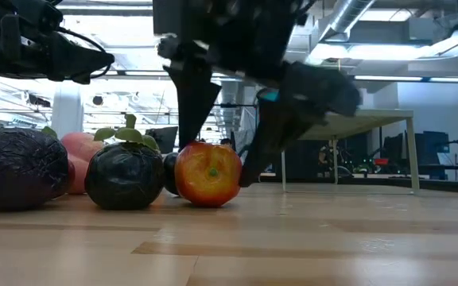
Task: Pick & Place Fruit
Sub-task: Put the red apple into the blue strainer bowl on the shelf
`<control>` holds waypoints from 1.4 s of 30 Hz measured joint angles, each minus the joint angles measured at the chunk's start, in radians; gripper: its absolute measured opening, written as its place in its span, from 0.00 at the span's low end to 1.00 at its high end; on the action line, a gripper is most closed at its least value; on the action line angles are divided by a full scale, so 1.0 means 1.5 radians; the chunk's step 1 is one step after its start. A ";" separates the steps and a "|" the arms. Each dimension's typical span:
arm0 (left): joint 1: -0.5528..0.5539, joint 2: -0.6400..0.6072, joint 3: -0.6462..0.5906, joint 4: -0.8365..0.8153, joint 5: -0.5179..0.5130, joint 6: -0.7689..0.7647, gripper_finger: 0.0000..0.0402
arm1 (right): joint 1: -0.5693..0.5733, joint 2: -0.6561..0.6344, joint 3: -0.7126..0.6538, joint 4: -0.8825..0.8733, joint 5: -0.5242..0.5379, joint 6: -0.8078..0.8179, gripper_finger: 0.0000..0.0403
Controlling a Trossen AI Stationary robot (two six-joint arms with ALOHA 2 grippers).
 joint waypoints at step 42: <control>0.000 0.089 0.000 0.013 0.000 -0.041 0.01 | -0.089 -0.002 -0.017 0.076 -0.136 0.042 0.80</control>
